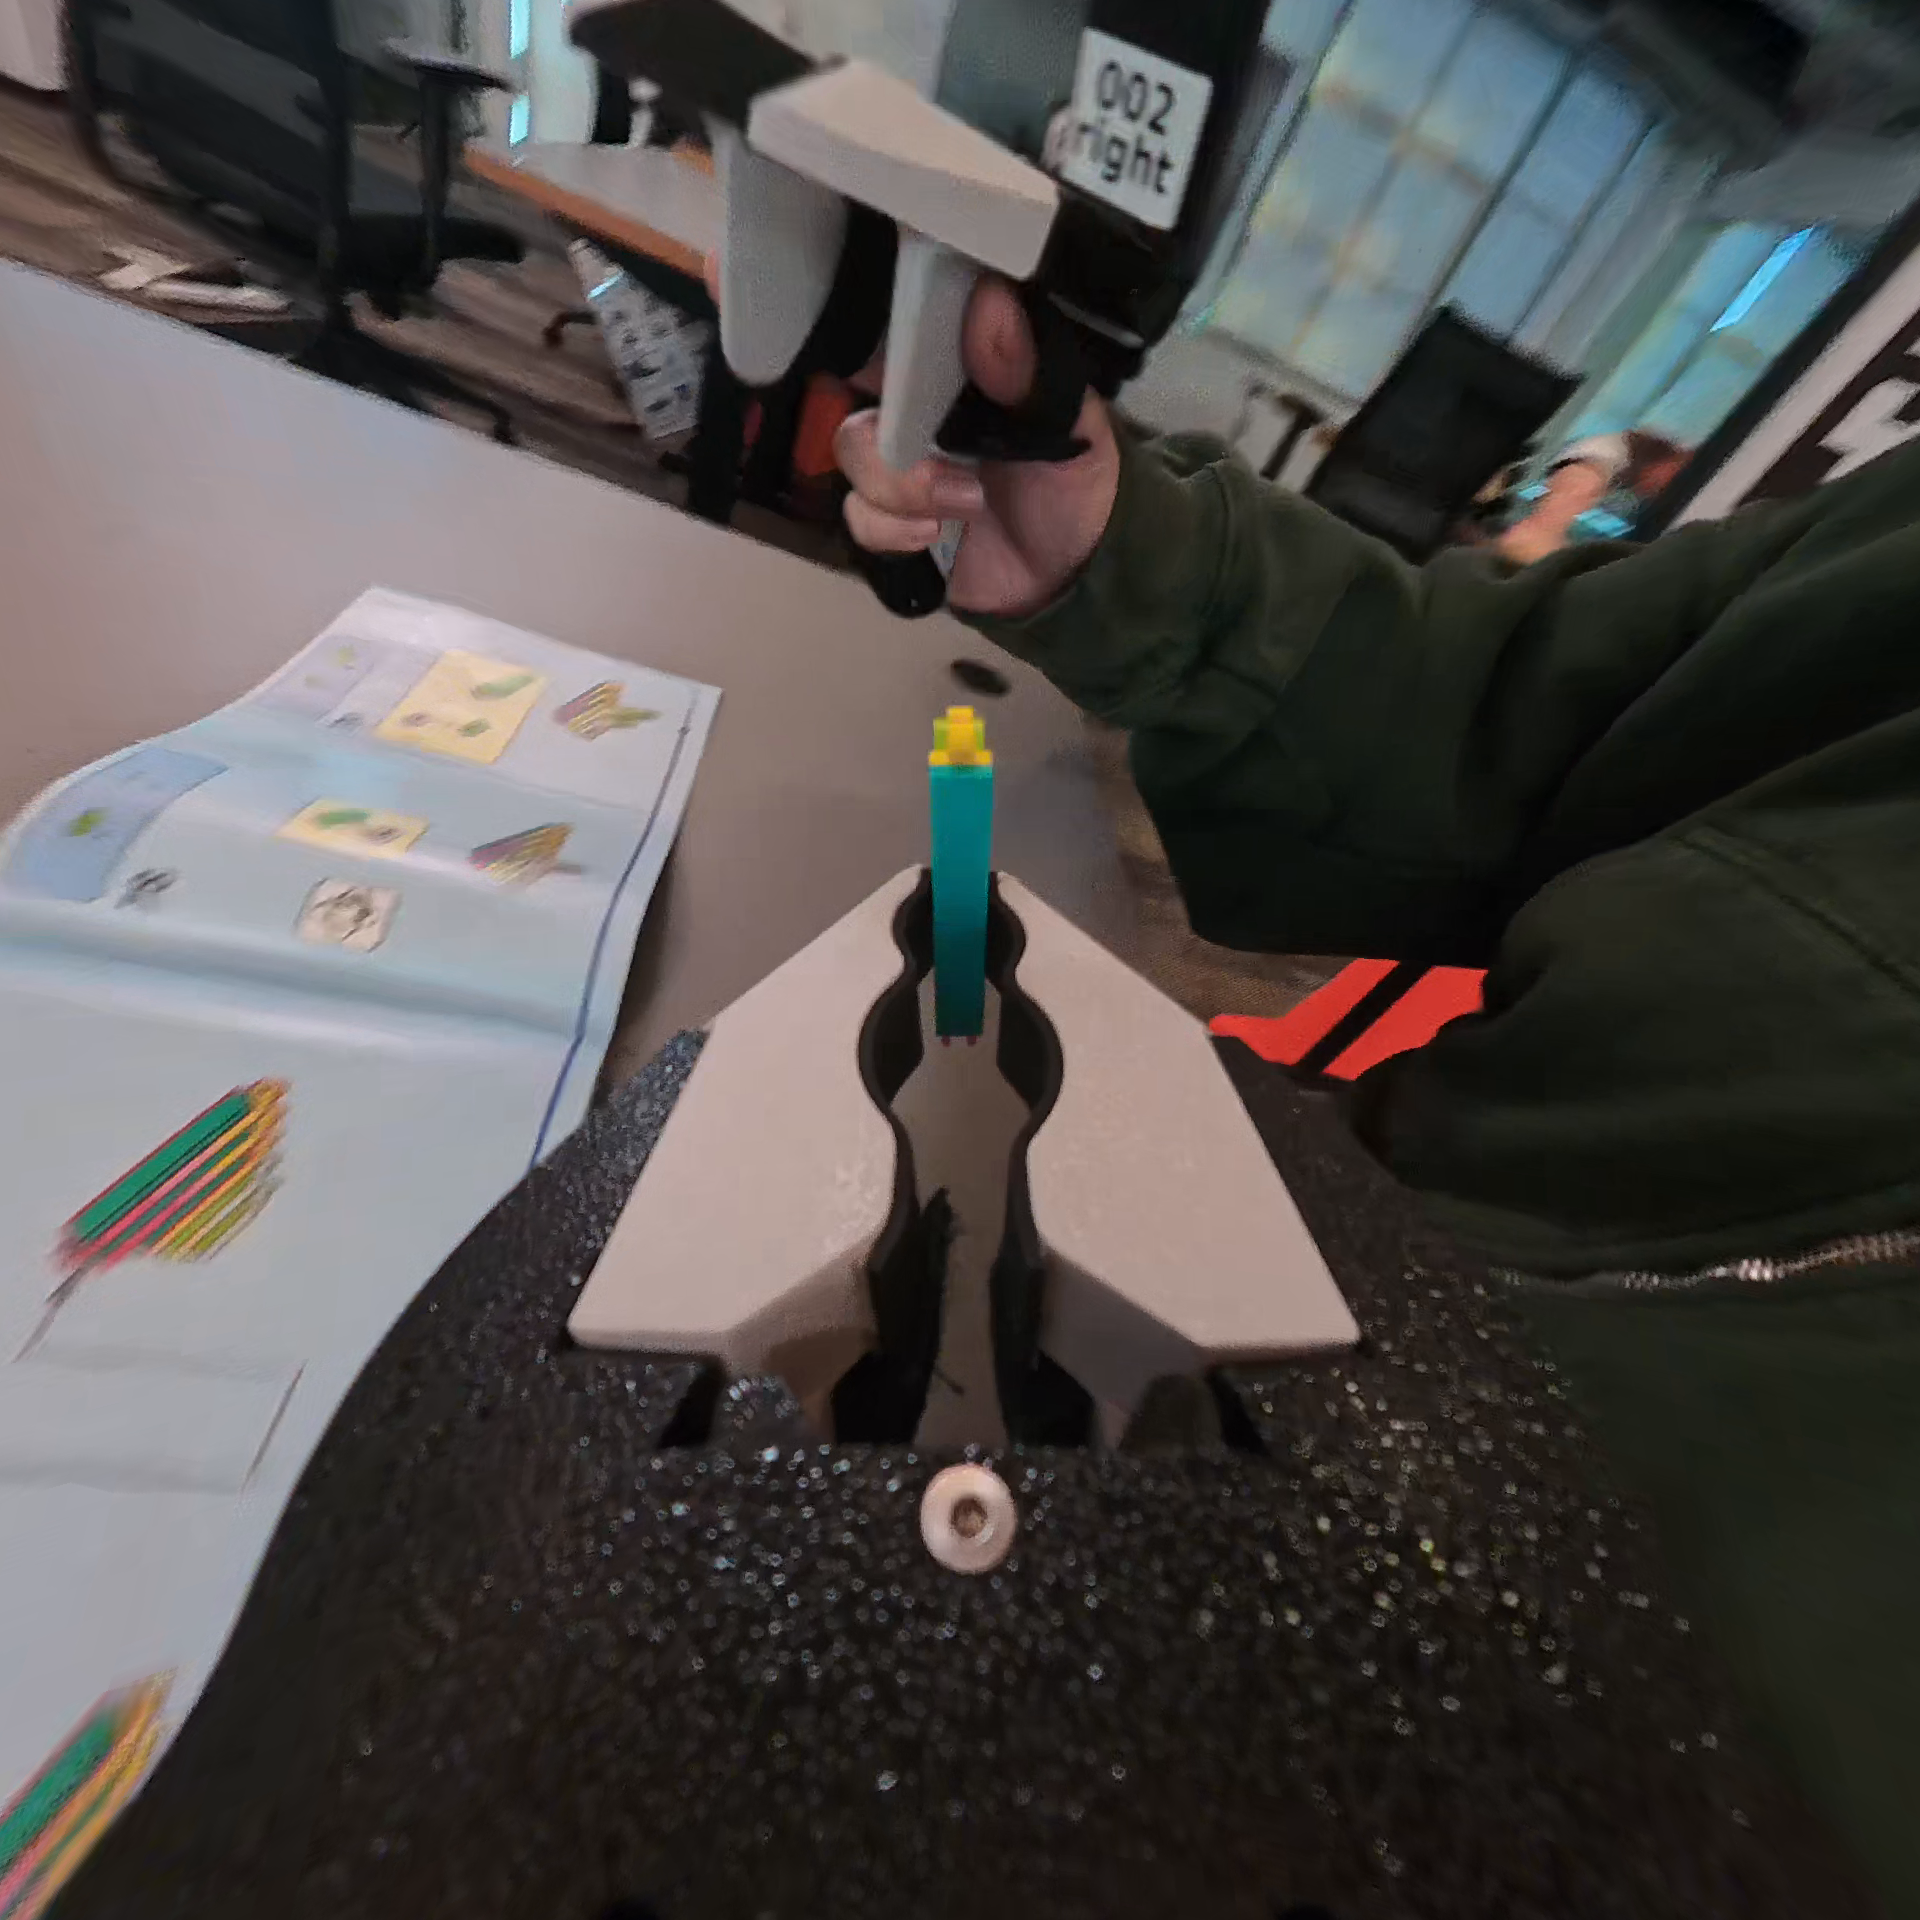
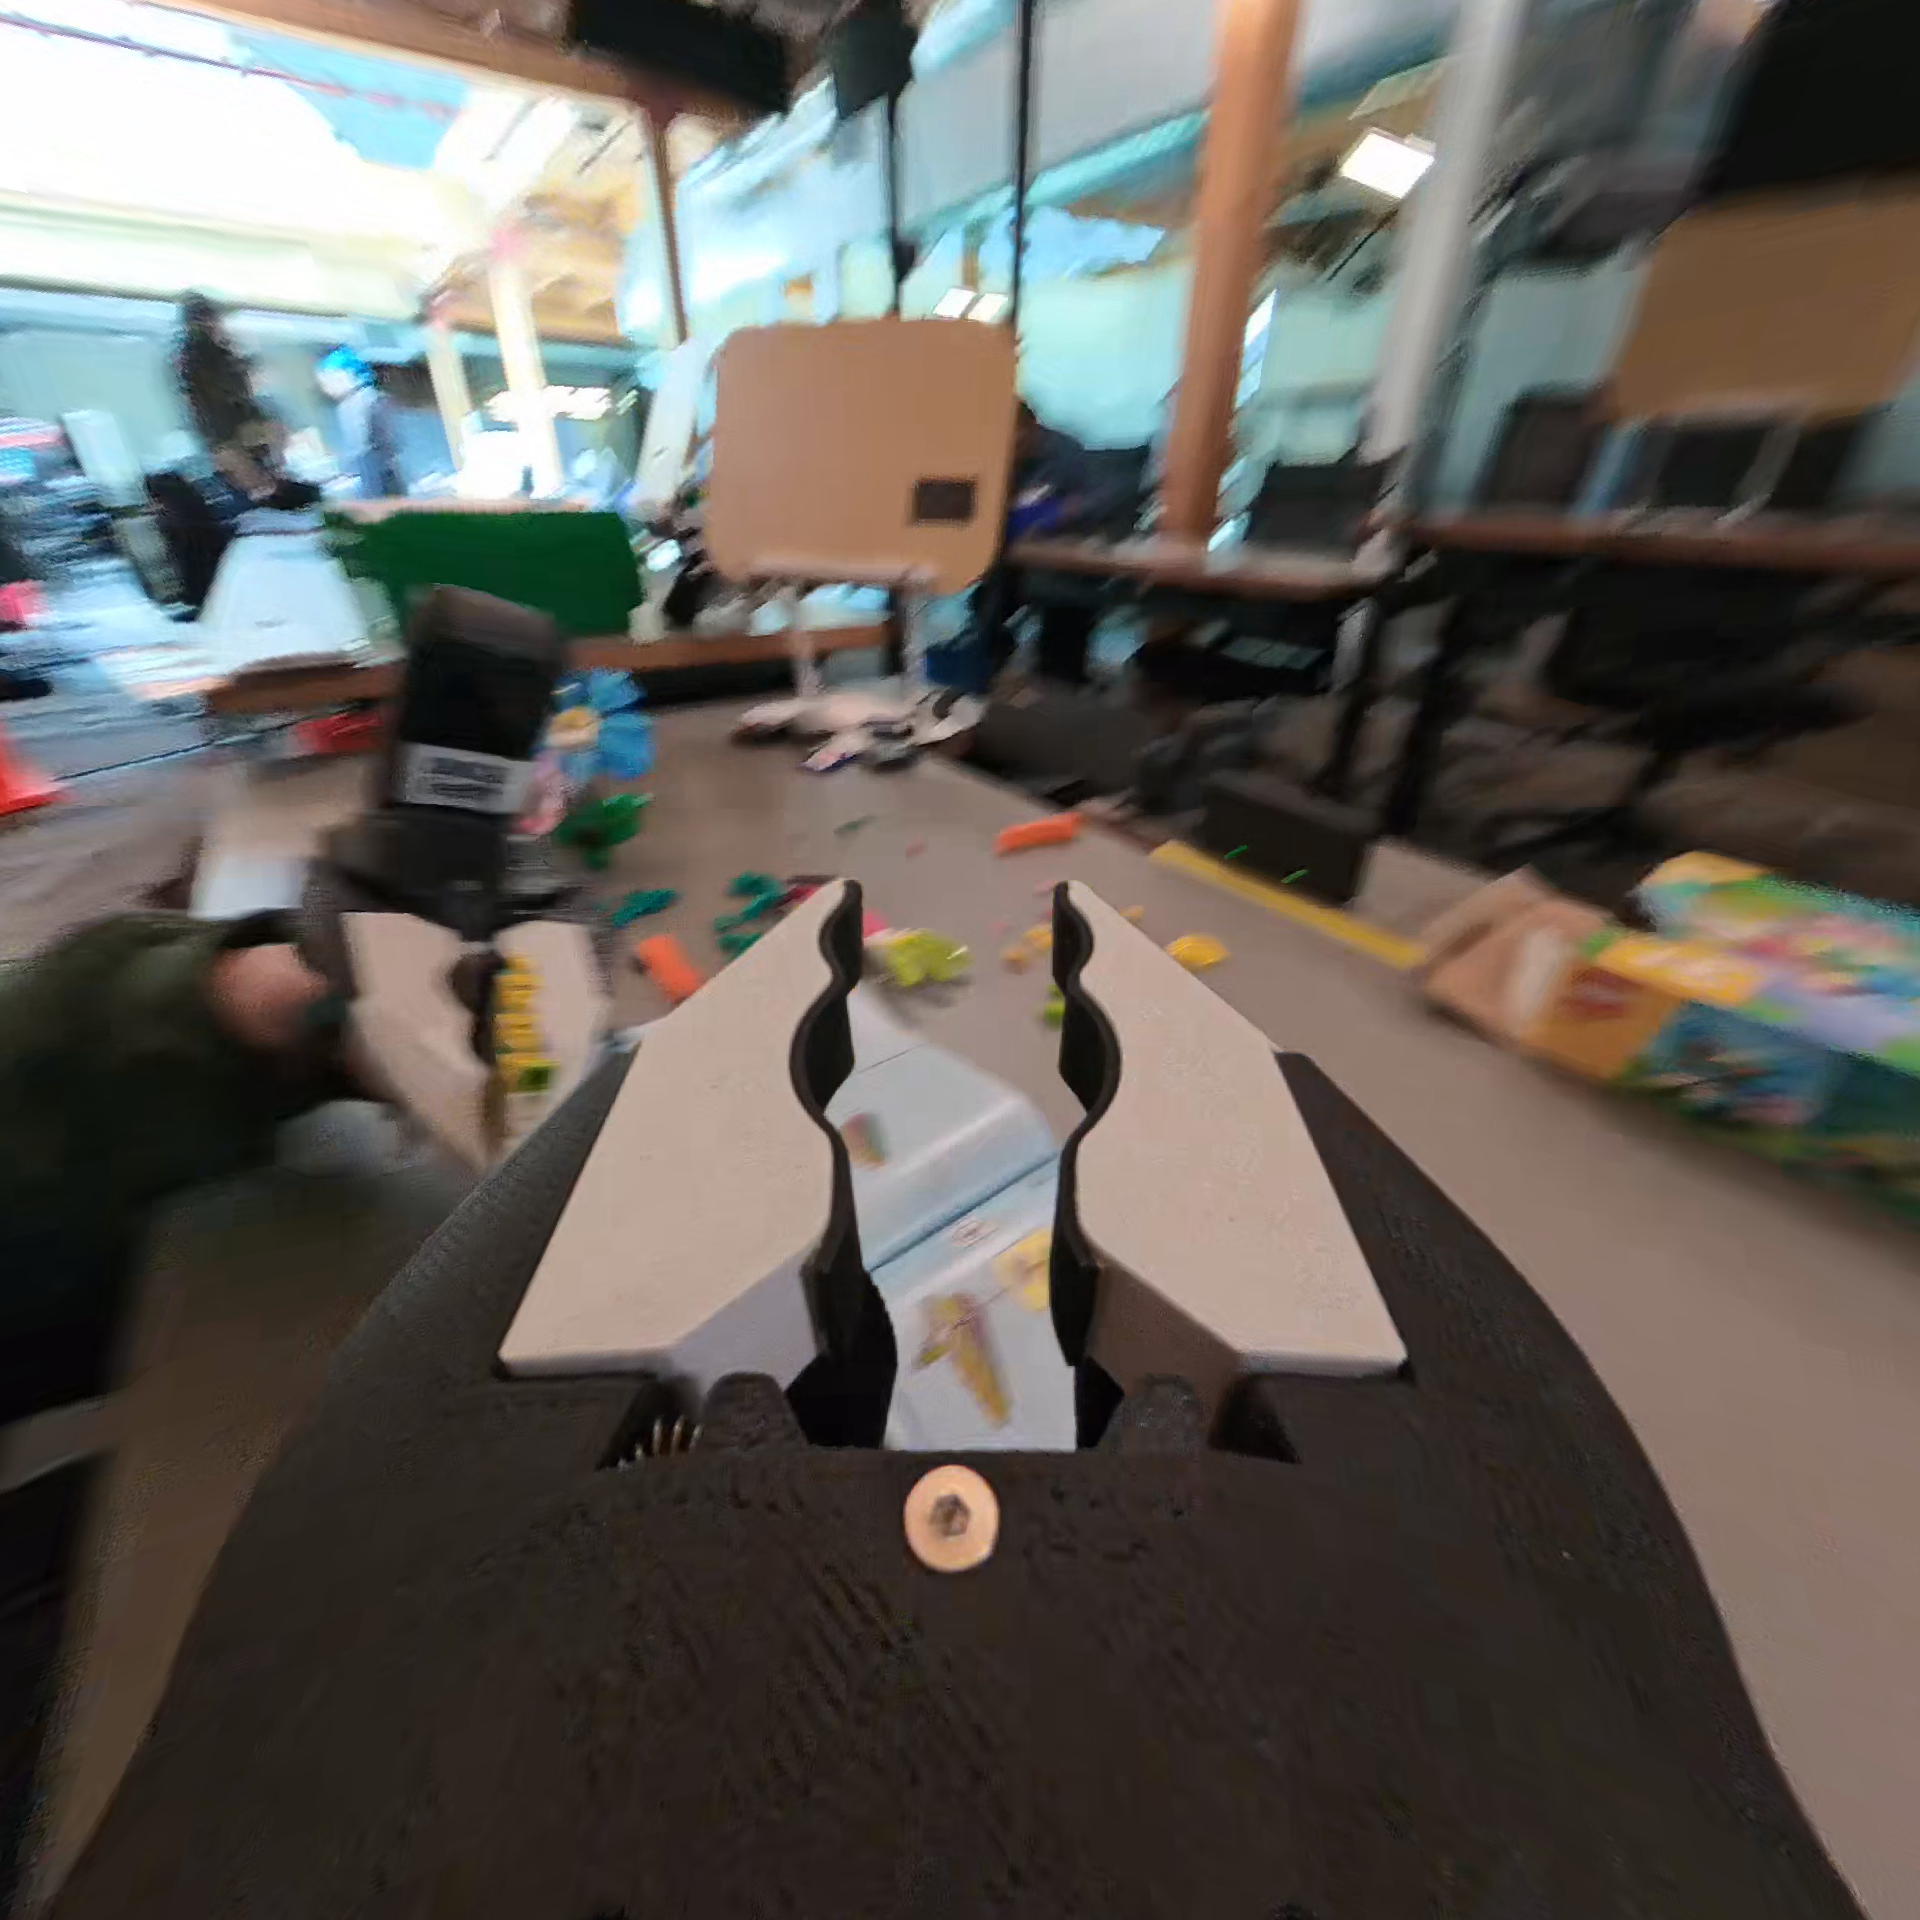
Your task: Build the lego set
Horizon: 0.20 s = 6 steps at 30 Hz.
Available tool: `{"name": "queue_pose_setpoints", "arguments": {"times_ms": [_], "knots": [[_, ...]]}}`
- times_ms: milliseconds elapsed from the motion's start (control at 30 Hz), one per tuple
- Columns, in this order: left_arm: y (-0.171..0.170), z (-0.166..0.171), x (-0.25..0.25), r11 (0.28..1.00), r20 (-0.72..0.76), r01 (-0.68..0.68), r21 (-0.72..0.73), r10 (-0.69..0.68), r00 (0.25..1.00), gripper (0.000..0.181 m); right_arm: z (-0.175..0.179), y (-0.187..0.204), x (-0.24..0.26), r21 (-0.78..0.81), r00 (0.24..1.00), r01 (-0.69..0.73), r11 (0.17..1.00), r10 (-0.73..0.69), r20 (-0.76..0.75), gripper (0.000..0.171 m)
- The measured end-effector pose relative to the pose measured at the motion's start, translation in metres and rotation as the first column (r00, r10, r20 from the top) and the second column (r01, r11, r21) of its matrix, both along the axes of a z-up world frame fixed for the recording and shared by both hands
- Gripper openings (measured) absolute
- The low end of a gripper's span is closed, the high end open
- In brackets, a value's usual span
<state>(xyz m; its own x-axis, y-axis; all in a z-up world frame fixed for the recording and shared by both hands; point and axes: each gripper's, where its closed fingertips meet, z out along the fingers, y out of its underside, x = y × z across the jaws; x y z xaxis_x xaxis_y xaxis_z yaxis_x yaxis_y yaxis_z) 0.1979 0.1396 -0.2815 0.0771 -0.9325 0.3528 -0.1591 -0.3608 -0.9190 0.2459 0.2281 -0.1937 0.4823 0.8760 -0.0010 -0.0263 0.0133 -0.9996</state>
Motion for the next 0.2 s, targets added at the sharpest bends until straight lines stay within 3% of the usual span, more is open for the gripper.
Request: {"name": "queue_pose_setpoints", "arguments": {"times_ms": [100,200], "knots": [[0.002,-0.003,-0.045,0.991,-0.194,-0.121,0.054,0.129,0.972,0.005,0.002,0.027,0.014,0.159,0.979,0.192,0.968,-0.179,-0.095,0.035],[0.002,-0.007,-0.107,0.957,-0.422,-0.258,0.135,0.291,0.859,0.005,-0.007,0.053,0.019,0.221,0.946,0.318,0.922,-0.293,-0.137,0.035]]}}
